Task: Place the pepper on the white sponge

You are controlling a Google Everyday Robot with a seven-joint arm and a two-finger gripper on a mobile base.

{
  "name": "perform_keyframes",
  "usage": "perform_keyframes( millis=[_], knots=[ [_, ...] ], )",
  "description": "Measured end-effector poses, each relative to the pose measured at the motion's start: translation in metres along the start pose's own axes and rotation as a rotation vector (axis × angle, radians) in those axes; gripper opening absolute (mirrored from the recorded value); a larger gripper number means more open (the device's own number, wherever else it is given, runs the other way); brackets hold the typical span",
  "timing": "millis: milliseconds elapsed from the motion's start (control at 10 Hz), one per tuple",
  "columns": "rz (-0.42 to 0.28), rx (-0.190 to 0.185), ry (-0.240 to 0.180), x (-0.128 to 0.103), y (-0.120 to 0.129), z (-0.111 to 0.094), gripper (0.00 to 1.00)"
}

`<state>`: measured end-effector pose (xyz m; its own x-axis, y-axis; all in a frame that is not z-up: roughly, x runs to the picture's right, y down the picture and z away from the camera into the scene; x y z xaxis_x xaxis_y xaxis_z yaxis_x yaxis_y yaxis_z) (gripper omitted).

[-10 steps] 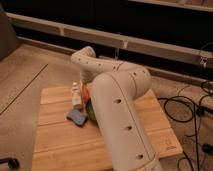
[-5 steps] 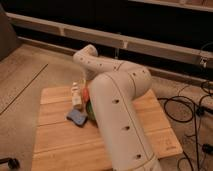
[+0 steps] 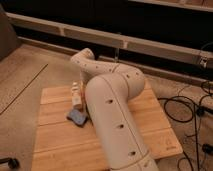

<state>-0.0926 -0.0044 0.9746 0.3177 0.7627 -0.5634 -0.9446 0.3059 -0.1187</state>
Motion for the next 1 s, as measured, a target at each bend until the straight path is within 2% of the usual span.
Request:
perform_keyframes(
  millis=[200,500,1000],
  knots=[
    [0.003,0.001,0.029,0.003,-0.001,0.009,0.65],
    [0.002,0.005,0.049,-0.001,-0.002,0.012,0.65],
    [-0.038,-0.033,0.091,-0.003,0.034,0.014,0.65]
  ],
)
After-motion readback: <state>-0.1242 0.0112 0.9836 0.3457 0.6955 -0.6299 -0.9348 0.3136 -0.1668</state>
